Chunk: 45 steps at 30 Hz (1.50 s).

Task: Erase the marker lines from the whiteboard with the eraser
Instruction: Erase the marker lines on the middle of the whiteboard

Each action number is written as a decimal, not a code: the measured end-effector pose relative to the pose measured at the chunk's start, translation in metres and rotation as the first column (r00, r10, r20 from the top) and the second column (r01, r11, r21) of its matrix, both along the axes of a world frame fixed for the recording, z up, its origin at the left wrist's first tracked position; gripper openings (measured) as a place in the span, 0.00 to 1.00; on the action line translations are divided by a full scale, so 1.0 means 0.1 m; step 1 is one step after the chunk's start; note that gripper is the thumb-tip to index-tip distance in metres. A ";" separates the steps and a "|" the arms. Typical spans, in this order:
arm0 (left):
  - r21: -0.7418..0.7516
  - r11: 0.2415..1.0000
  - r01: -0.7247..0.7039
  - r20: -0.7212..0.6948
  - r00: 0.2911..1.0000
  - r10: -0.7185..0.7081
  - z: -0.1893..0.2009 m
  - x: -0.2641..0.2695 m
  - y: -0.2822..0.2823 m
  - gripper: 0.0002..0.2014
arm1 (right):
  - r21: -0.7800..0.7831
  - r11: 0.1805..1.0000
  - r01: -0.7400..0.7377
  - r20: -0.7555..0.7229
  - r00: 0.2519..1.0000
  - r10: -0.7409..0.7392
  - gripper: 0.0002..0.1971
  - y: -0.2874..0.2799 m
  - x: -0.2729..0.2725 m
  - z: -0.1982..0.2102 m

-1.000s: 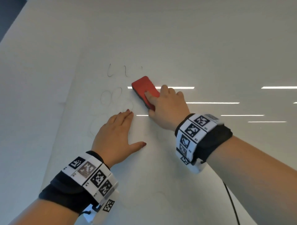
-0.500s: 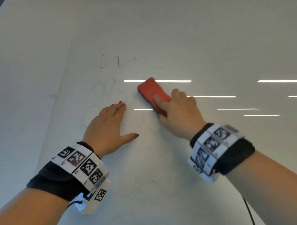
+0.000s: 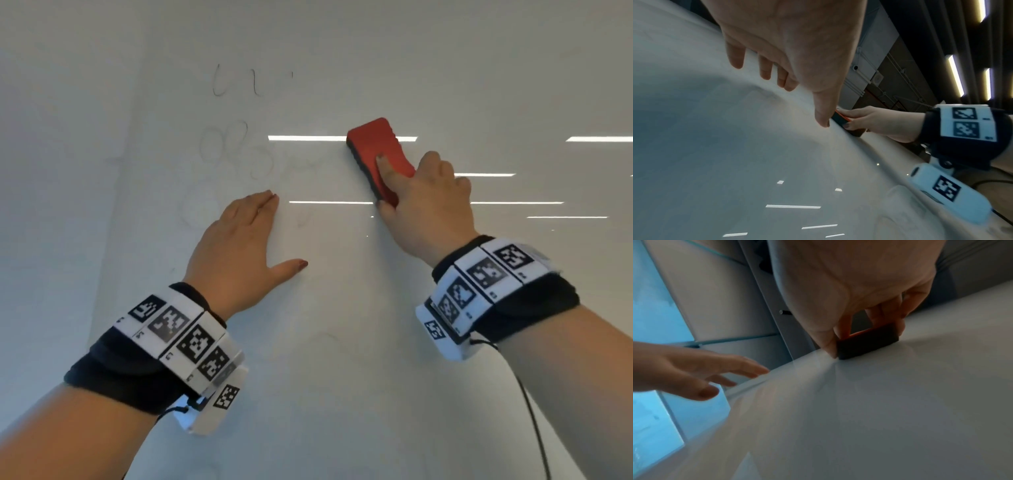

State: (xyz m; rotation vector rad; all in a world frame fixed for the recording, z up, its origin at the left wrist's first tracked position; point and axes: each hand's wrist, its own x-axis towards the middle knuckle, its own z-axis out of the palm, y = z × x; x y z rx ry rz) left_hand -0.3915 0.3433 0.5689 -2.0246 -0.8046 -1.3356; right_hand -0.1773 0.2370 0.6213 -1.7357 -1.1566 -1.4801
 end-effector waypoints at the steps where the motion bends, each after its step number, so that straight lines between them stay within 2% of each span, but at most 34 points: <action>1: -0.021 1.000 -0.004 -0.014 1.000 0.004 -0.05 0.02 0.00 0.49 | -0.001 1.000 -0.007 -0.003 1.000 0.007 0.30 0.03 -0.06 -0.02; 5: -0.056 0.998 -0.014 -0.019 1.000 0.013 -0.15 0.10 0.04 0.52 | -0.096 0.993 -0.067 0.075 0.994 0.074 0.30 0.11 -0.34 -0.30; 9: -0.037 0.999 0.011 -0.001 1.000 -0.011 -0.16 0.10 0.07 0.52 | -0.201 0.978 -0.054 0.153 0.985 0.085 0.30 0.12 -0.45 -0.64; 14: -0.034 0.999 0.018 0.007 1.000 -0.018 -0.19 0.10 0.09 0.52 | -0.240 0.970 -0.034 0.153 0.986 0.072 0.29 -0.01 -0.27 -0.67; 27: -0.047 0.999 -0.003 0.013 1.000 0.003 -0.23 0.12 0.06 0.50 | -0.032 0.998 -0.054 -0.113 0.992 0.050 0.32 -0.14 0.08 -0.86; 31: -0.071 0.997 -0.020 0.010 1.000 0.021 -0.24 0.15 0.01 0.49 | -0.011 0.999 -0.051 -0.135 0.990 0.050 0.33 -0.13 0.06 -1.00; 37: -0.113 0.993 -0.034 0.016 0.999 0.036 -0.28 0.20 -0.07 0.46 | -0.058 0.988 -0.146 -0.014 0.989 0.145 0.32 -0.12 0.04 -1.25; 41: -0.132 0.990 -0.057 0.005 0.998 0.058 -0.30 0.23 -0.10 0.44 | -0.208 0.969 -0.133 0.090 0.984 0.154 0.32 -0.21 0.13 -1.45; 45: -0.170 0.984 -0.053 0.014 0.998 0.056 -0.31 0.27 -0.12 0.42 | -0.312 0.941 -0.133 0.251 0.943 0.216 0.31 -0.30 0.30 -1.57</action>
